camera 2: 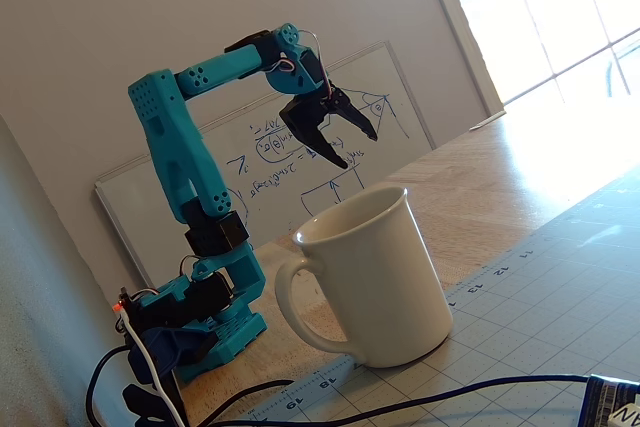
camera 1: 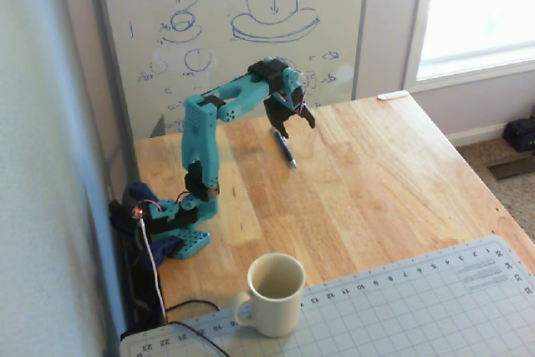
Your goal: Grasp a pen and put it in a mug.
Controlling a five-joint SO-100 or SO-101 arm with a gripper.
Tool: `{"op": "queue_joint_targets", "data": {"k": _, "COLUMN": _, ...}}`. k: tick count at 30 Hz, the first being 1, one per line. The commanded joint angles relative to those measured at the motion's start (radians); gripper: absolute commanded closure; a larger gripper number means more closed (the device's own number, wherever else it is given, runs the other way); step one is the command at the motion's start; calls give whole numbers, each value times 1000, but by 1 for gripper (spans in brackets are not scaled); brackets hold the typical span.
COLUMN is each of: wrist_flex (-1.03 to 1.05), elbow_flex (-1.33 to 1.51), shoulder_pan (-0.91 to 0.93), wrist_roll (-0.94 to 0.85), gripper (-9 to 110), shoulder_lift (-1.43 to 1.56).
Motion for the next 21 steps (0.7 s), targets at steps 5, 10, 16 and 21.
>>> {"op": "queue_joint_targets", "data": {"k": 5, "wrist_flex": 15, "elbow_flex": -160, "shoulder_pan": -12, "wrist_roll": 202, "gripper": 74, "shoulder_lift": -107}}
{"op": "queue_joint_targets", "data": {"k": 10, "wrist_flex": 15, "elbow_flex": -160, "shoulder_pan": -20, "wrist_roll": 296, "gripper": 74, "shoulder_lift": -163}}
{"op": "queue_joint_targets", "data": {"k": 16, "wrist_flex": 2, "elbow_flex": -167, "shoulder_pan": -32, "wrist_roll": 443, "gripper": 74, "shoulder_lift": -207}}
{"op": "queue_joint_targets", "data": {"k": 21, "wrist_flex": 2, "elbow_flex": -169, "shoulder_pan": -57, "wrist_roll": 502, "gripper": 74, "shoulder_lift": -242}}
